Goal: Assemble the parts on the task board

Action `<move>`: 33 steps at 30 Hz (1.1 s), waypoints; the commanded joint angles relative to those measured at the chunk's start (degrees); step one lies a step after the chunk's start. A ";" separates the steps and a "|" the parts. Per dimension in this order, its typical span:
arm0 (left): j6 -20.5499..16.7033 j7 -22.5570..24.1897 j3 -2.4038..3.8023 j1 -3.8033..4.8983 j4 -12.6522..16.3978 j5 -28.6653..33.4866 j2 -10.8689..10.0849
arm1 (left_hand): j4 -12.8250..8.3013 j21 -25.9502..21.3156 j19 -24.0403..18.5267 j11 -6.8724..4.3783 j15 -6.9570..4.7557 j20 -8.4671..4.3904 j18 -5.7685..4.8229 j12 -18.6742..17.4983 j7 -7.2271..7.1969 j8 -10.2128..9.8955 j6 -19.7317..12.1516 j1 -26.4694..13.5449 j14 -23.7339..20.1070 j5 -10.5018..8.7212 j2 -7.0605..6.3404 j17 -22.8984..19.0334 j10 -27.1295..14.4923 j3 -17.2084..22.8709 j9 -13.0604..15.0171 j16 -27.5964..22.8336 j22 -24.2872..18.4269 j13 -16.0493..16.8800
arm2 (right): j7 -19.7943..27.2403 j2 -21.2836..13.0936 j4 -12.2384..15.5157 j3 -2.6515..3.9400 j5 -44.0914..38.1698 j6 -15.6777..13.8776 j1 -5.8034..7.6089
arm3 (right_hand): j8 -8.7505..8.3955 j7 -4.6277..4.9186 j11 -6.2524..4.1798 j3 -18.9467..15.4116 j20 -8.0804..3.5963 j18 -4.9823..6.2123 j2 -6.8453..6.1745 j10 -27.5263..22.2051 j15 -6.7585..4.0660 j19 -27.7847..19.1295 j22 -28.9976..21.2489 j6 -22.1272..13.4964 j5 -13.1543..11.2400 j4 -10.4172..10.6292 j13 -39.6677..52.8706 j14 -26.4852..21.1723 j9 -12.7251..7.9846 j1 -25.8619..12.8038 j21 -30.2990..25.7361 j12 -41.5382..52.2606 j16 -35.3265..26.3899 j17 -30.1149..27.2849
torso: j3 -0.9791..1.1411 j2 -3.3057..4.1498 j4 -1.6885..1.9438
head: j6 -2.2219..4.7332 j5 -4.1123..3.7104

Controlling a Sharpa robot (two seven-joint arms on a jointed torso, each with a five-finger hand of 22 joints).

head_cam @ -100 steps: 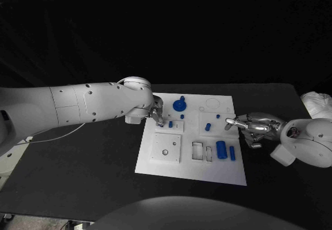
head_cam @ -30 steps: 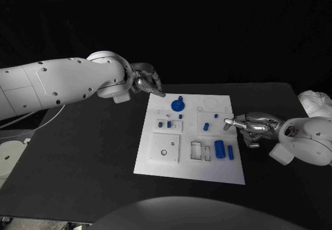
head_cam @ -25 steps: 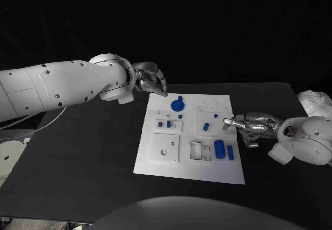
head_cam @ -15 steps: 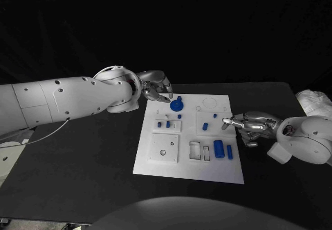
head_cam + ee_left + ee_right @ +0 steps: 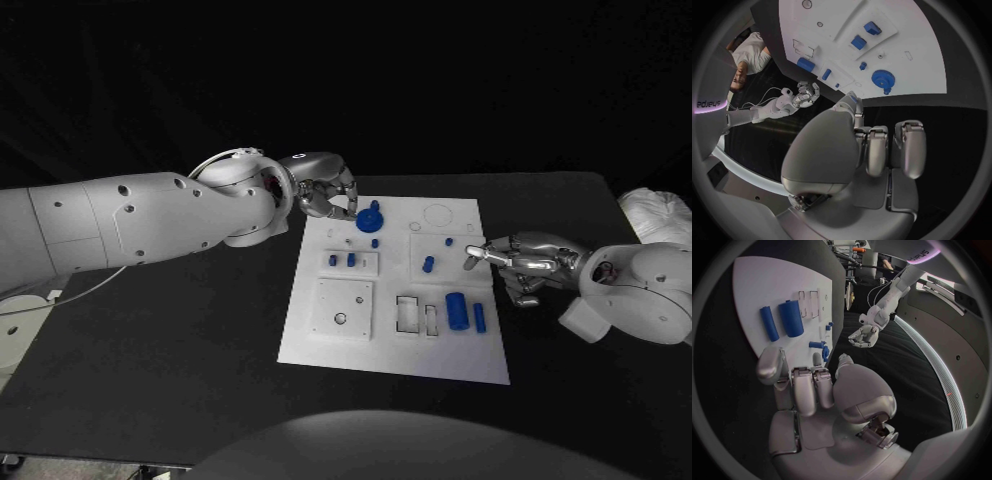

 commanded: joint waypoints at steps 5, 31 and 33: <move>5.35 -3.79 0.00 -0.06 1.22 -1.63 -0.90 | 0.23 0.07 4.62 -1.33 -1.38 -0.98 -0.75 0.14 -1.56 9.48 -1.09 -3.20 6.02 -2.26 0.39 15.07 5.95 0.00 8.40 0.14 14.35 15.06 | 0.95 -0.13 0.22 -0.01 -0.24 0.28 -0.05 | -0.15 0.06 -0.43 0.33 -0.05 0.15 0.16 2.22 0.15 -0.33 7.29 -0.01 -0.13 0.06 3.19 1.48 -0.05 0.00 -0.11 -0.40 -0.17 9.24 | -0.01 0.00 -0.19 | 0.00 0.20; 15.22 -19.25 -0.05 -1.75 4.27 3.24 -4.16 | 0.50 -0.58 4.19 -0.81 -0.96 -0.86 -0.59 0.14 -0.72 8.57 -2.72 -19.50 6.02 -1.98 3.19 15.07 5.95 -3.65 9.69 0.14 14.12 15.06 | 1.79 -0.62 0.70 -0.01 -0.24 -0.23 -0.05 | -0.29 0.04 -0.46 0.46 -0.03 0.09 0.16 2.27 0.15 -0.17 7.39 -0.12 -0.07 -0.04 3.23 1.53 -0.13 0.15 0.18 -0.37 -0.10 9.32 | 0.04 -0.05 -0.05 | 0.00 0.10; 15.94 -21.47 -0.05 -1.80 4.15 5.11 -3.88 | 0.50 -0.63 4.15 -0.60 -0.81 -0.74 -0.57 0.14 -0.48 7.90 -2.94 -21.22 6.02 -1.70 3.49 15.07 5.95 -4.32 9.46 0.14 14.11 15.06 | 1.74 -0.56 0.67 -0.01 -0.24 -0.20 -0.05 | -0.29 0.04 -0.46 0.46 -0.03 0.09 0.16 2.27 0.15 -0.17 7.39 -0.12 -0.07 -0.04 3.23 1.53 -0.13 0.15 0.18 -0.37 -0.10 9.32 | 0.05 -0.06 -0.02 | 0.00 0.11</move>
